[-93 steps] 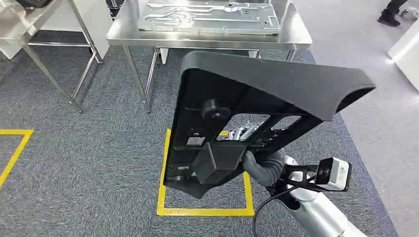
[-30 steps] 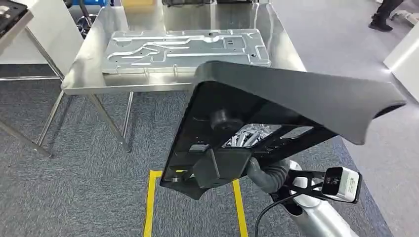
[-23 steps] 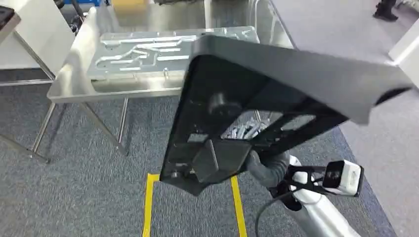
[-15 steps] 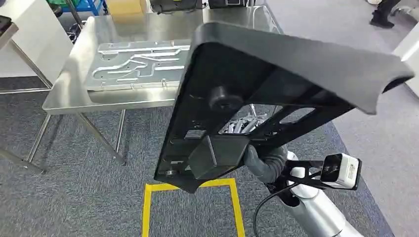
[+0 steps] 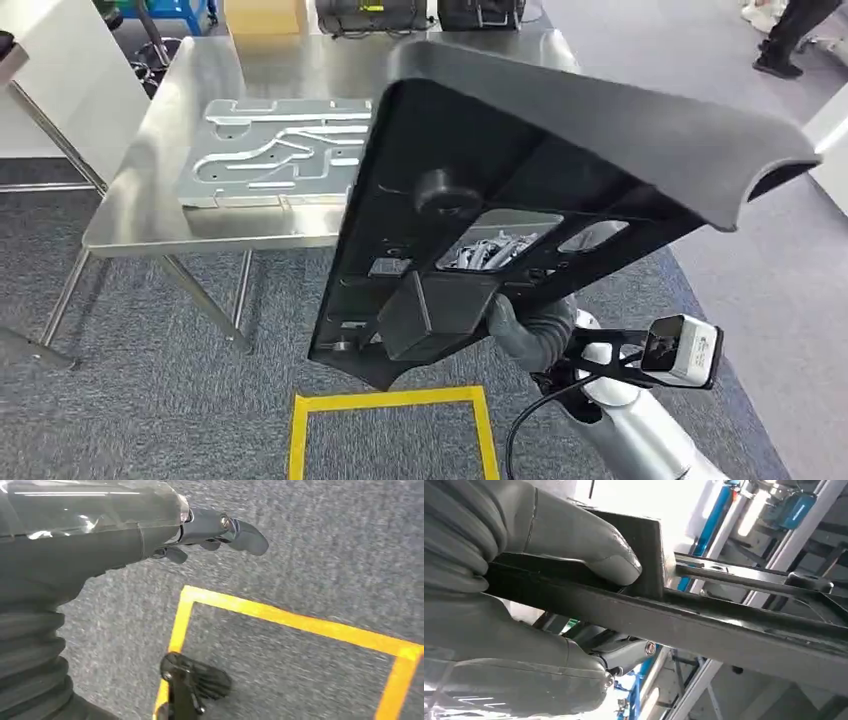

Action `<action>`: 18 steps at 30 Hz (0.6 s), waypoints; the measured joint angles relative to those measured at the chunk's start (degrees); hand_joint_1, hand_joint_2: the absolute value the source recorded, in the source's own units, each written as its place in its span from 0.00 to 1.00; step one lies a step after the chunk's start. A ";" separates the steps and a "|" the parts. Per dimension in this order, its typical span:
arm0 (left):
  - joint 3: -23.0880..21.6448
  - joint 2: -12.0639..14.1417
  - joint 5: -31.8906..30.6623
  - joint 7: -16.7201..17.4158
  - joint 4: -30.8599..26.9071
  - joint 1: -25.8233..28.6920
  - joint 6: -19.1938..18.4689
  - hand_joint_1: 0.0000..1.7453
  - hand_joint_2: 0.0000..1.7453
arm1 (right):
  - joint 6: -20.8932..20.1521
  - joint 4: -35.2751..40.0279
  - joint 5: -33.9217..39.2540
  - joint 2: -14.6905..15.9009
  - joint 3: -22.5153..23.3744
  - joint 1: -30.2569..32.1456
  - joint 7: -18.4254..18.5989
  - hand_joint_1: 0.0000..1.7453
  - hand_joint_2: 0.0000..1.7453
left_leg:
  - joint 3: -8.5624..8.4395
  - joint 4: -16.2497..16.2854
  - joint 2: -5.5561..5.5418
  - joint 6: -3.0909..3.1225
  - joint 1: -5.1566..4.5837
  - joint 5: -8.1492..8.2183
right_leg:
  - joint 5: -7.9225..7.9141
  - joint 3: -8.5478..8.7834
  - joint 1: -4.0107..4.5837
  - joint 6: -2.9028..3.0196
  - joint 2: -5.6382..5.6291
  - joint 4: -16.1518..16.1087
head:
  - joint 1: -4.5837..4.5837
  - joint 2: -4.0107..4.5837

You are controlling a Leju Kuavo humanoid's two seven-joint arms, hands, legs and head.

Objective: Take the parts from the cabinet and place them on the table.

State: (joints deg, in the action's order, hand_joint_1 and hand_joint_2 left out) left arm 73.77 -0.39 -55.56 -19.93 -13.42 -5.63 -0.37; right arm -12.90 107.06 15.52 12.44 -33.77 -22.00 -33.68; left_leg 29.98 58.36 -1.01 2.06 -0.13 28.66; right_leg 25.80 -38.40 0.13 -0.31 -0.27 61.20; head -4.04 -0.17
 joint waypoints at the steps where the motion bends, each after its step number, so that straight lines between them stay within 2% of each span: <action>1: 0.00 -0.46 0.00 -0.02 0.18 -0.12 0.00 0.00 1.00 | -0.02 -0.02 0.00 0.00 0.02 0.20 -0.02 1.00 1.00 | -1.09 0.26 -0.01 -0.31 -0.23 0.59 | -3.85 -0.09 0.42 0.42 -0.48 -1.69 | -0.07 0.00; 2: 0.00 -0.37 0.00 0.00 0.15 -0.17 0.00 0.00 1.00 | -0.02 -0.02 0.02 -0.02 0.00 0.13 0.04 1.00 1.00 | -1.14 -0.16 -0.25 -0.67 -0.23 0.92 | -2.93 0.31 0.41 0.42 -0.43 -2.12 | 0.18 0.00; 3: 0.00 -0.33 0.00 0.00 0.15 -0.21 0.02 0.00 1.00 | -0.04 0.07 -0.04 -0.11 -0.04 0.05 0.07 1.00 1.00 | -1.20 -0.81 -0.24 -0.97 -0.18 1.13 | -3.20 0.52 0.48 0.66 -0.32 -2.34 | 0.09 0.00; 4: 0.00 -0.35 0.02 -0.02 0.15 -0.24 0.02 0.00 1.00 | -0.13 0.13 0.04 -0.22 -0.04 -0.11 -0.04 1.00 1.00 | -1.74 -0.08 -0.17 -1.40 -0.23 0.43 | -2.87 0.92 0.40 1.08 -0.36 -2.91 | 0.07 0.00; 5: 0.02 -0.17 0.02 -0.07 0.15 -0.34 0.09 0.00 1.00 | -0.22 0.13 0.02 -0.22 -0.02 -0.15 -0.02 1.00 1.00 | -2.12 0.22 -0.21 -1.76 -0.47 0.43 | -2.62 2.02 0.03 1.44 -0.35 -3.44 | 0.09 0.00; 6: 0.00 -0.13 0.04 -0.11 0.18 -0.38 0.11 0.00 1.00 | -0.31 0.11 0.00 -0.22 -0.02 -0.11 0.00 1.00 1.00 | -1.69 1.53 0.00 -1.87 -0.27 0.57 | -2.42 3.22 -0.17 1.63 -0.23 -4.10 | 0.09 0.00; 7: 0.00 -0.24 0.00 -0.15 0.20 -0.51 0.13 0.00 1.00 | -0.31 0.11 0.02 -0.31 -0.02 -0.35 -0.02 1.00 1.00 | -0.05 5.02 0.14 -2.31 -0.24 0.38 | -2.02 4.13 -0.29 2.10 -0.05 -4.42 | 0.07 0.00; 8: 0.00 -0.24 0.02 -0.13 0.20 -0.65 0.13 0.00 1.00 | -0.31 0.11 0.02 -0.37 -0.02 -0.50 -0.02 1.00 1.00 | 2.60 8.97 0.19 -2.46 -0.05 1.17 | -1.55 4.60 -0.35 2.15 -0.03 -4.51 | 0.07 0.00; 9: 0.00 -0.22 0.02 -0.13 0.20 -0.65 0.17 0.00 1.00 | -0.31 0.11 0.04 -0.39 -0.04 -0.46 -0.04 1.00 1.00 | 5.19 12.45 0.22 -2.88 0.23 2.79 | -1.04 5.08 -0.37 2.10 -0.03 -4.52 | 0.04 0.00; 10: 0.00 -0.20 0.02 -0.13 0.20 -0.57 0.22 0.00 1.00 | -0.31 0.09 0.02 -0.39 -0.04 -0.41 -0.04 1.00 1.00 | 7.73 15.36 0.32 -2.99 0.45 5.44 | -0.40 5.71 -0.44 2.01 -0.05 -4.51 | 0.07 0.00; 11: 0.00 -0.20 0.11 -0.13 0.20 -0.43 0.24 0.00 1.00 | -0.31 0.09 0.02 -0.39 -0.04 -0.40 -0.04 1.00 1.00 | 9.35 16.35 0.42 -3.27 0.65 6.92 | 0.21 6.44 -0.51 1.86 -0.12 -4.50 | 0.07 0.00; 12: 0.00 -0.20 0.15 -0.13 0.20 -0.38 0.31 0.00 1.00 | -0.31 0.11 0.02 -0.42 -0.04 -0.40 -0.02 1.00 1.00 | 9.92 15.34 0.51 -3.62 0.84 6.81 | 0.85 7.25 -0.61 1.69 -0.17 -4.49 | 0.07 0.00; 13: 0.02 -0.20 0.26 -0.13 0.20 -0.35 0.37 0.00 1.00 | -0.31 0.11 -0.02 -0.50 -0.04 -0.40 -0.02 1.00 1.00 | 9.64 12.42 0.63 -3.74 1.00 5.12 | 1.60 8.25 -0.72 1.46 -0.18 -4.46 | 0.07 0.00; 14: 0.00 -0.20 0.44 -0.13 0.20 -0.34 0.39 0.00 1.00 | -0.28 0.11 -0.04 -0.61 -0.04 -0.42 0.07 1.00 1.00 | 8.85 8.70 0.68 -3.85 1.15 2.28 | 2.31 9.16 -0.83 1.24 -0.16 -4.44 | 0.07 0.00; 15: 0.02 -0.20 0.61 -0.13 0.20 -0.30 0.53 0.00 1.00 | -0.31 0.11 -0.07 -0.81 -0.04 -0.44 0.15 1.00 1.00 | 7.83 3.79 0.74 -4.07 1.32 -2.75 | 3.17 10.07 -0.88 0.91 -0.09 -4.44 | 0.07 0.00; 16: 0.09 -0.20 0.94 -0.13 0.22 -0.08 0.55 0.00 1.00 | -0.39 0.07 0.11 -0.85 -0.07 -0.63 0.24 1.00 1.00 | 8.27 -0.16 0.92 -4.01 1.40 -7.92 | 3.87 10.38 -0.71 0.53 -0.13 -4.01 | 0.09 0.00; 17: 0.17 -0.20 1.05 -0.02 0.22 -0.20 0.66 0.00 1.00 | -0.61 0.04 0.57 -0.85 -0.13 -0.70 0.39 1.00 1.00 | 8.27 0.32 1.07 -3.09 1.01 -6.06 | 4.21 10.25 -0.71 0.19 -0.39 -4.05 | 0.04 0.00; 18: 0.20 -0.20 1.12 -0.02 0.22 -0.19 0.70 0.00 1.00 | -0.74 -0.02 1.14 -0.79 -0.13 -1.13 0.35 1.00 1.00 | 7.97 0.33 0.95 -2.58 0.76 -6.61 | 4.71 10.22 -0.75 -0.39 -0.36 -4.28 | 0.09 0.00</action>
State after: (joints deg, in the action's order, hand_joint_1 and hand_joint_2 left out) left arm 73.96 -0.59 -54.45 -19.96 -13.20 -5.82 0.33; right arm -13.64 107.03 16.66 11.65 -33.90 -23.13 -33.33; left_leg 37.95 58.69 -0.06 -0.51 0.64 22.05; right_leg 30.50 -28.18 -0.63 -0.70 -0.63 56.91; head -3.96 -0.18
